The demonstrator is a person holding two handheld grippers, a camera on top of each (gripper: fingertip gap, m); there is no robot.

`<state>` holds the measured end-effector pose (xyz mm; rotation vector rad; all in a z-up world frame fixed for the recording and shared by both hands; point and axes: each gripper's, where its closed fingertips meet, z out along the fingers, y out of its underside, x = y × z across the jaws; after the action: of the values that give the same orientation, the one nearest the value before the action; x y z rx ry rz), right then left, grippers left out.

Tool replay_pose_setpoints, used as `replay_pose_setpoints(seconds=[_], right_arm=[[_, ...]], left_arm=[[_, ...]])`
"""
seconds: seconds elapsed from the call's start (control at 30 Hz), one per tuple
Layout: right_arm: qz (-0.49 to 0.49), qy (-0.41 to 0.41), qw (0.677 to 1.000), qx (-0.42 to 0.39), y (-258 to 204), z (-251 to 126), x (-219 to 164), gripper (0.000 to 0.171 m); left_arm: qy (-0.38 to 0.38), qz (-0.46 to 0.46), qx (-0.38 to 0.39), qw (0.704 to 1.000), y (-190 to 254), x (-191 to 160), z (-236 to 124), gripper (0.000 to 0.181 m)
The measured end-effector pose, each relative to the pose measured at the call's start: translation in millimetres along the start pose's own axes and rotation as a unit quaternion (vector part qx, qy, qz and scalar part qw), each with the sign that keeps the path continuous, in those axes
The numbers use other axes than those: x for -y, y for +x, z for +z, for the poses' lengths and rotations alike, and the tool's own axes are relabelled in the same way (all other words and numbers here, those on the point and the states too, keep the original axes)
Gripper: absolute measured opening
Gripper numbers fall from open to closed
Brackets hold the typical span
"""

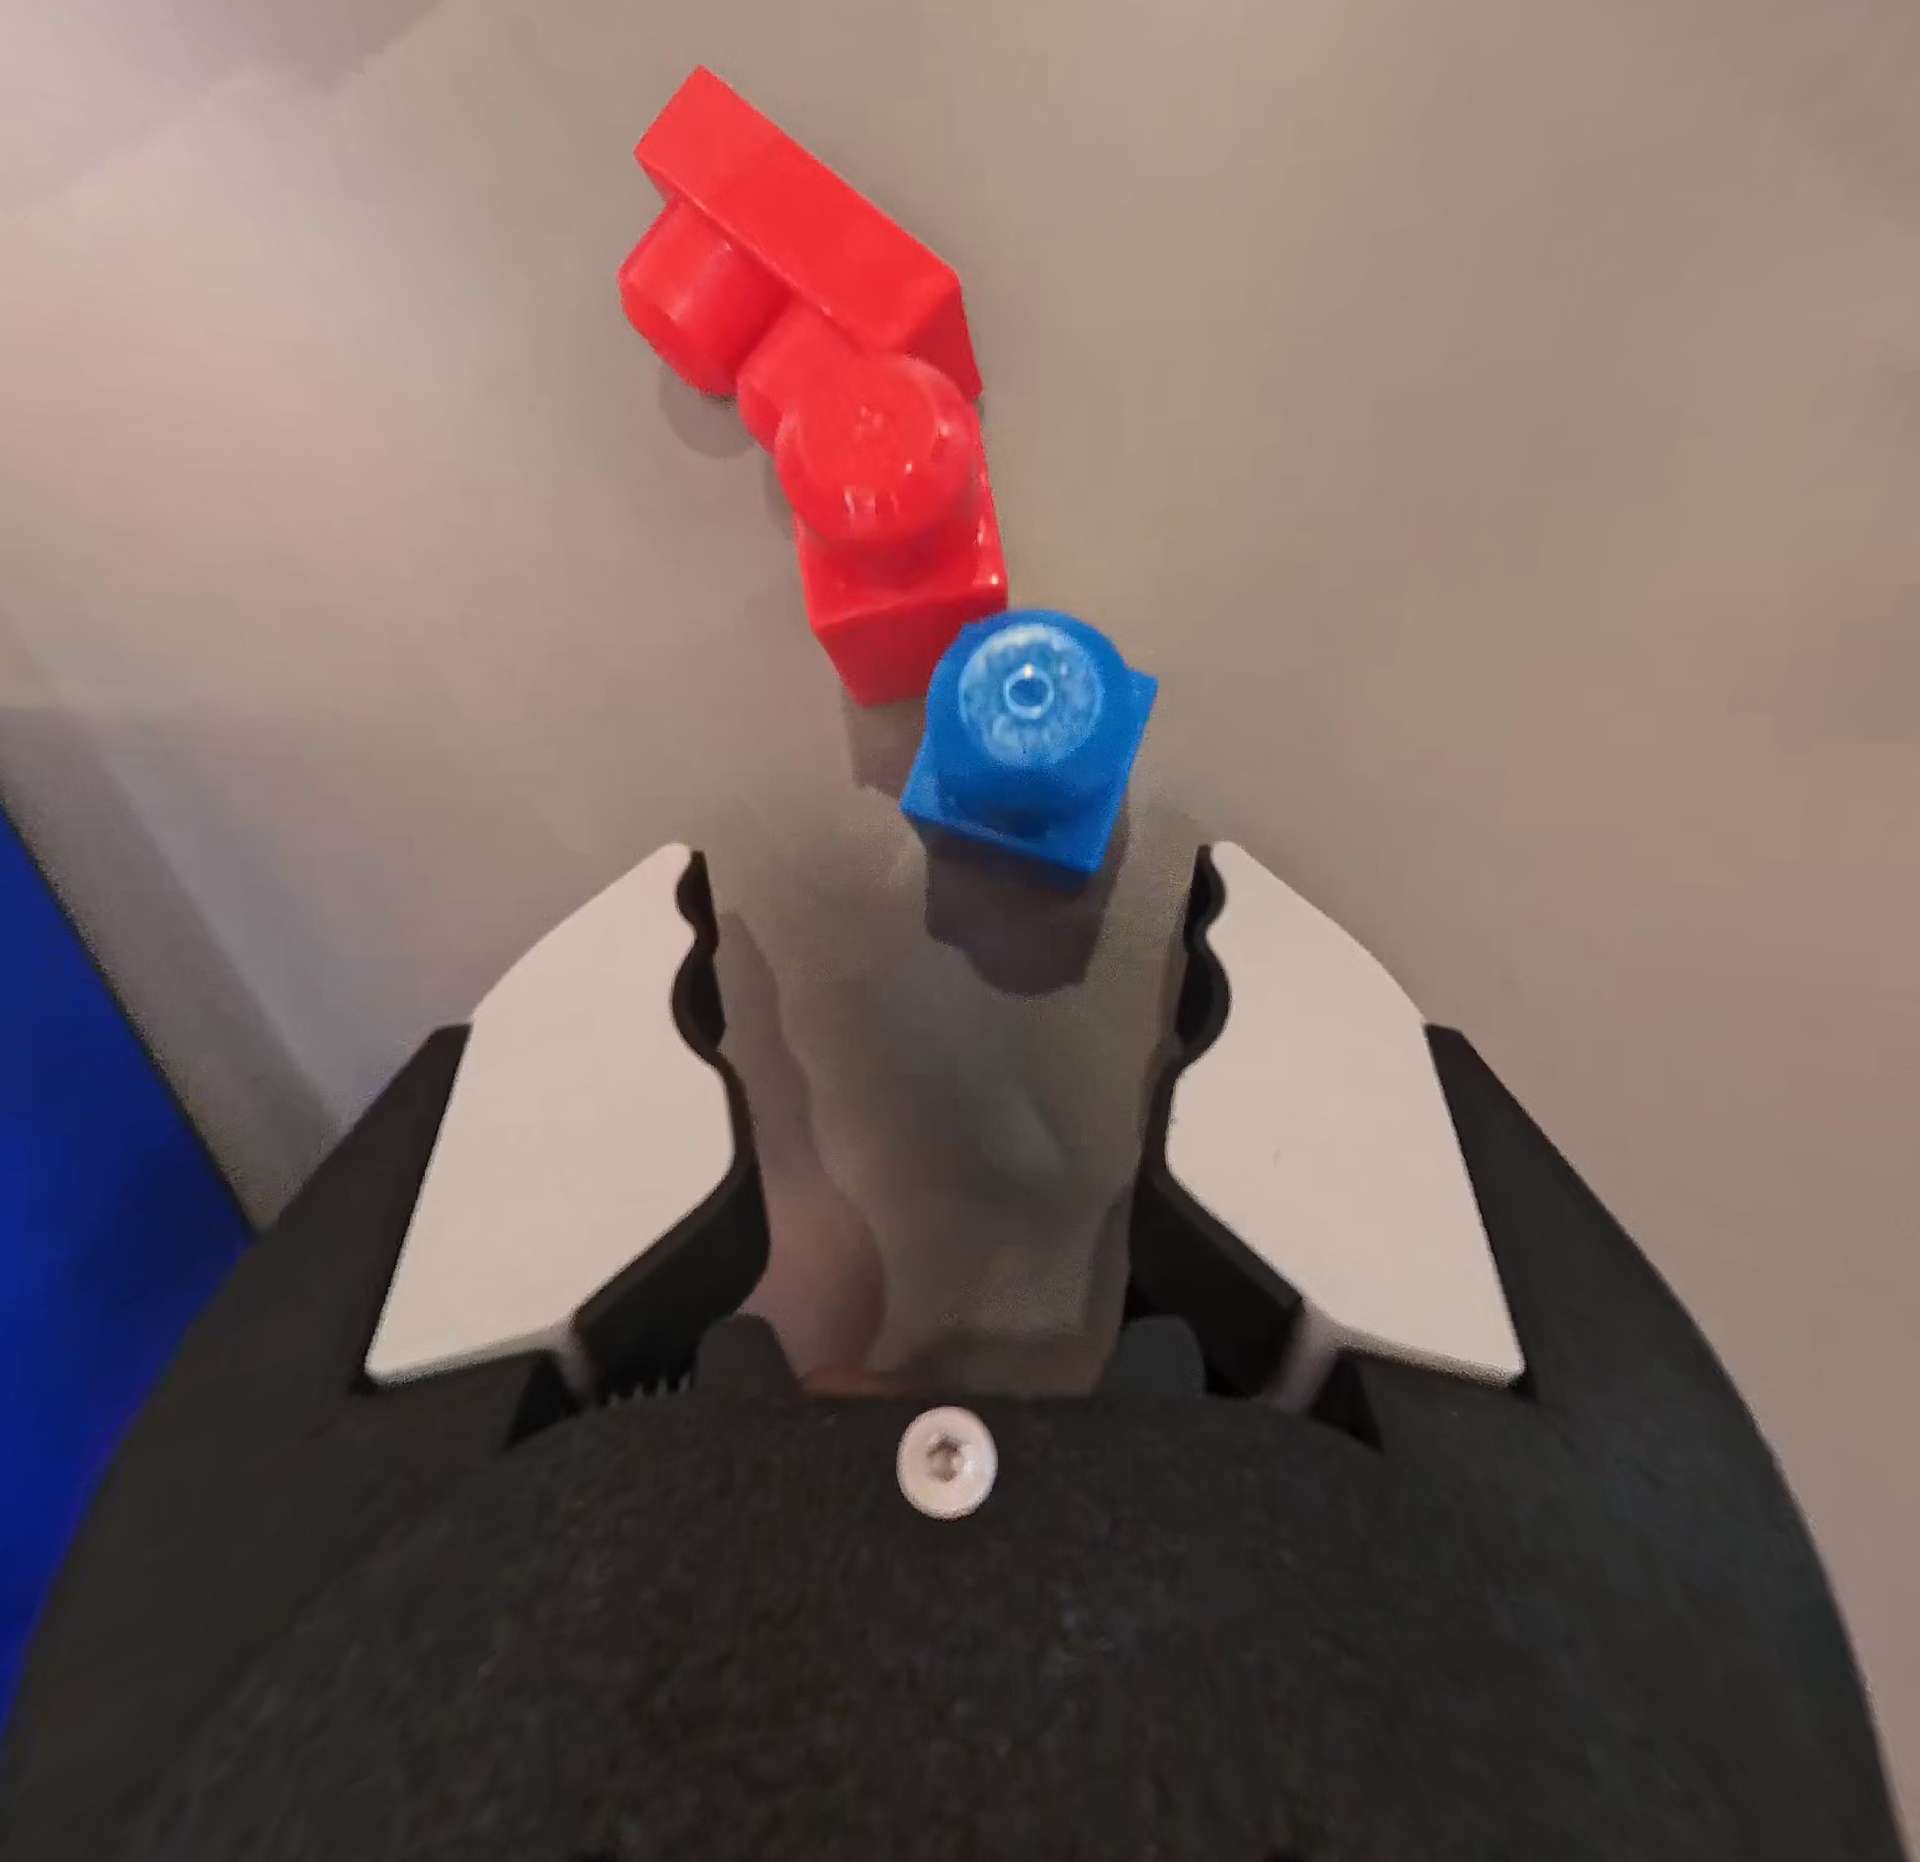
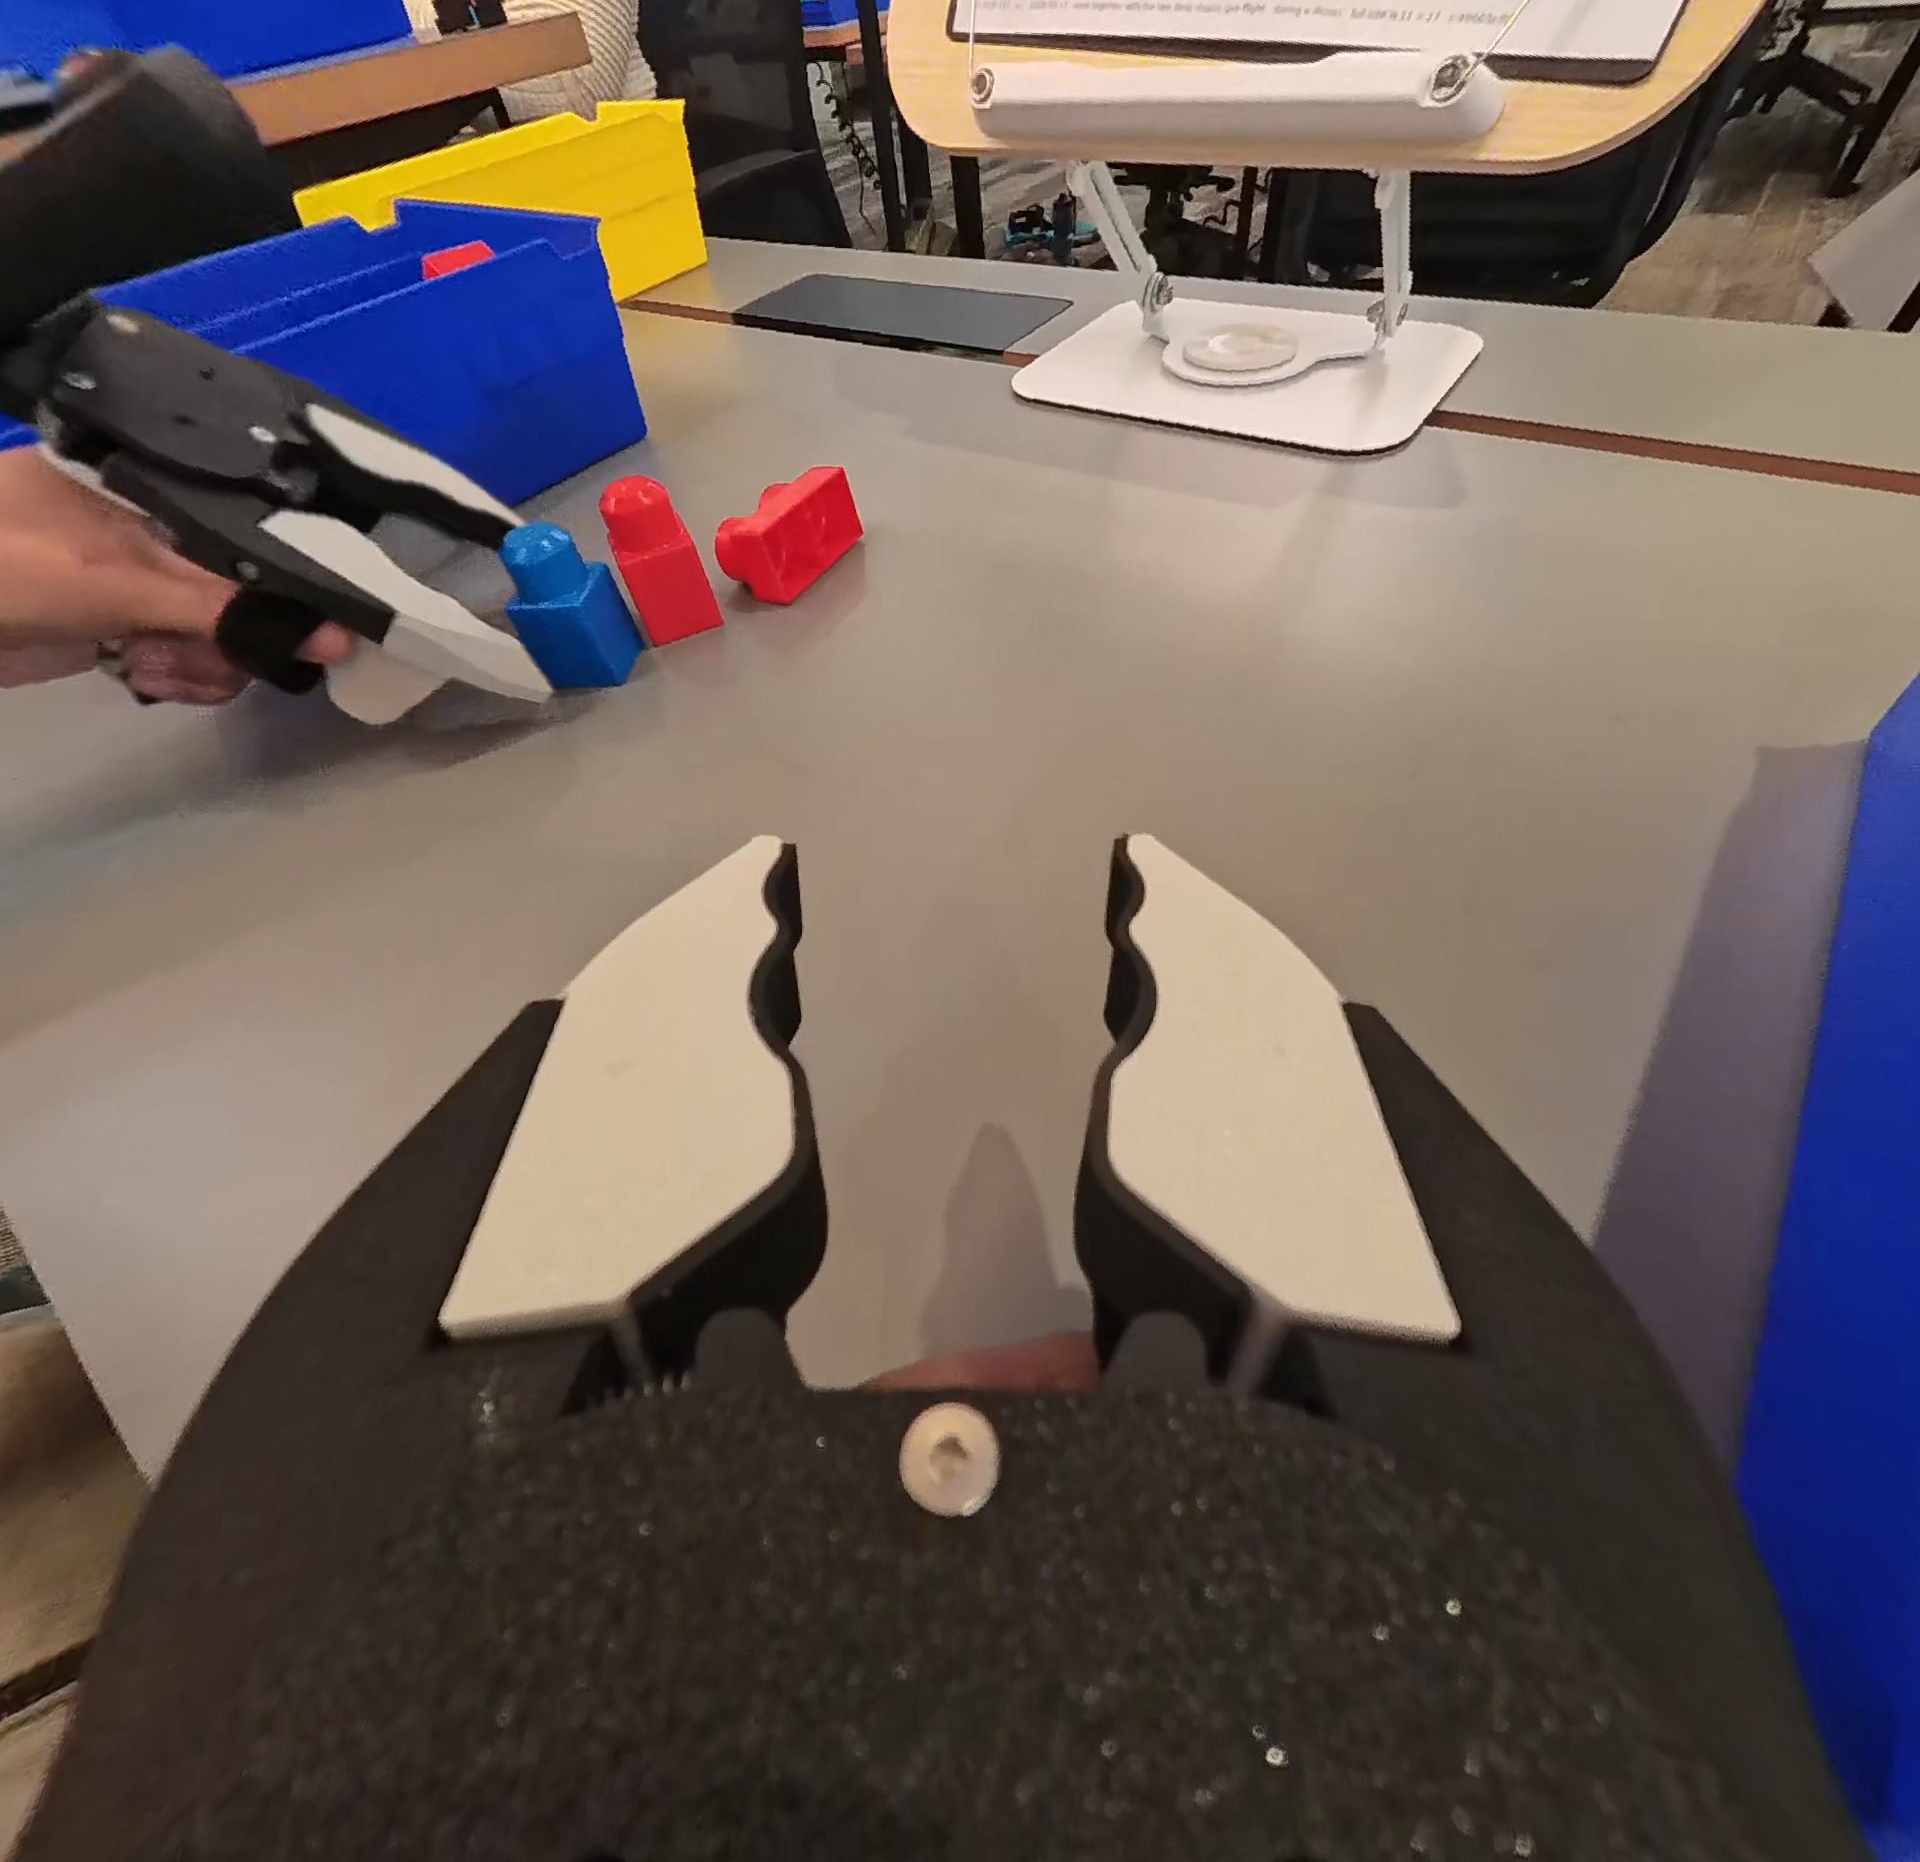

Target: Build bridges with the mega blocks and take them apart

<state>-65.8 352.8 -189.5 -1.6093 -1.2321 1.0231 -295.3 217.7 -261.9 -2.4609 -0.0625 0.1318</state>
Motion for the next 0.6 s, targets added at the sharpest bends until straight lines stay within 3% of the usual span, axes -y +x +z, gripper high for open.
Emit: replay_pose_setpoints(seconds=[0.2,0.6], right_arm=[[-0.002,-0.002,1.000,0.010,-4.9,4.2,0.1,0.056],[-0.001,0.001,1.000,0.011,-5.5,1.9,0.7,0.056]], left_arm=[[0.021,-0.083,0.023,0.996,0.4,-2.9,5.7,0.080],[0.023,-0.113,0.068,0.991,-17.6,11.4,24.8,0.078]])
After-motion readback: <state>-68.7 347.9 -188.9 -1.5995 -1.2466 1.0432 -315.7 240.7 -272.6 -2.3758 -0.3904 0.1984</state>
